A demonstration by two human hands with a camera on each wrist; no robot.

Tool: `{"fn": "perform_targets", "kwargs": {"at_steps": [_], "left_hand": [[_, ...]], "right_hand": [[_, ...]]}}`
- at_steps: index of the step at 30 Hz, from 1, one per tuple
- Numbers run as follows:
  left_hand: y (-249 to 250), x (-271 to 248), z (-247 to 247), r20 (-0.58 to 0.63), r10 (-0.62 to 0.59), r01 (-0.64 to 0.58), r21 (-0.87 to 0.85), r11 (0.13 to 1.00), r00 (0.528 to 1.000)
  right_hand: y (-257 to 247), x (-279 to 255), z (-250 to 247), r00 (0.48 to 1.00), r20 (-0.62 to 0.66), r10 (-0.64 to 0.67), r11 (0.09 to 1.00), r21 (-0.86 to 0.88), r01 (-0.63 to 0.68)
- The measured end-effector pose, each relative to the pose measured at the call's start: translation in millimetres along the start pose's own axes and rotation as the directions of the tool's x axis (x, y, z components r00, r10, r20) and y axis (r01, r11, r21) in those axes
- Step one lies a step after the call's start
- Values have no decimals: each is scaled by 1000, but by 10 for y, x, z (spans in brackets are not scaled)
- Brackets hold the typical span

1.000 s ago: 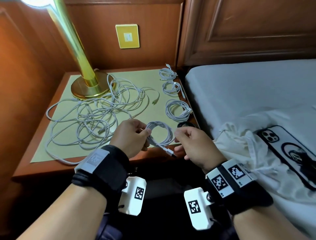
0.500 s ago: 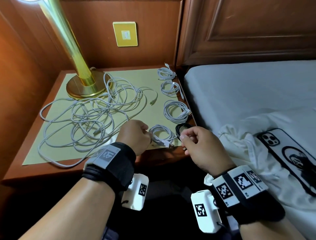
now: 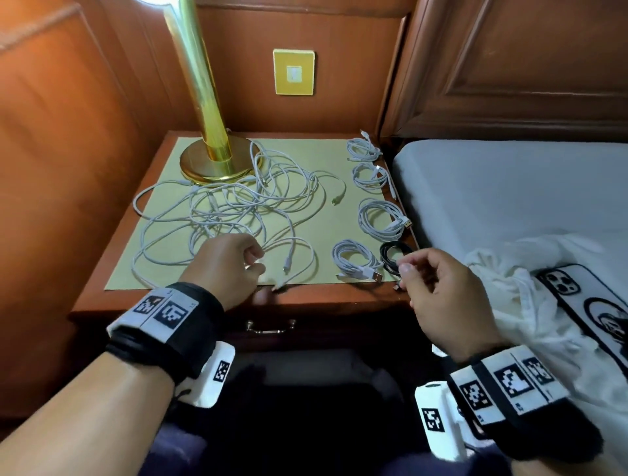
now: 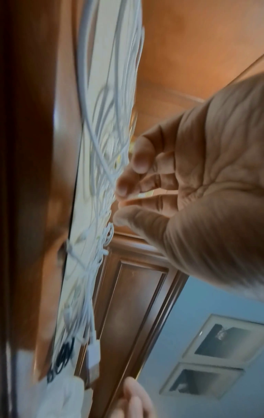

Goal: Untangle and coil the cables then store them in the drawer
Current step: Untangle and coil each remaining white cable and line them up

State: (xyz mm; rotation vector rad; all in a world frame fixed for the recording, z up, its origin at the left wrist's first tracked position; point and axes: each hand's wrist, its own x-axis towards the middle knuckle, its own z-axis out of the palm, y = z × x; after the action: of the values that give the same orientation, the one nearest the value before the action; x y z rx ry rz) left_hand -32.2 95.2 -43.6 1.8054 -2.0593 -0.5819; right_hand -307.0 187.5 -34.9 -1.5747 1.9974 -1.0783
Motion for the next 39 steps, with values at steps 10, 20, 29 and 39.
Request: {"fn": "perform_targets", "kwargs": {"at_steps": [10,20,29,39], "left_hand": [[-218,-191,-229,114,23,-22,-10,1000,993],[-328,-97,-194,195,-34,20,73,997,980],[-562,-56,-232,204,-155,110,217,970,967],[-550,-153,-288,-37,-193,194,24,981,980]], "right_hand": [[-856,52,569,875,484,8,999,30,-26],[-1038,396,1097,787,532,312,937,-310,-162],[-1166,402,1269,869,448,212,977,-133,-169],[-1237,393,919,999,26,-21,943,333,12]]}}
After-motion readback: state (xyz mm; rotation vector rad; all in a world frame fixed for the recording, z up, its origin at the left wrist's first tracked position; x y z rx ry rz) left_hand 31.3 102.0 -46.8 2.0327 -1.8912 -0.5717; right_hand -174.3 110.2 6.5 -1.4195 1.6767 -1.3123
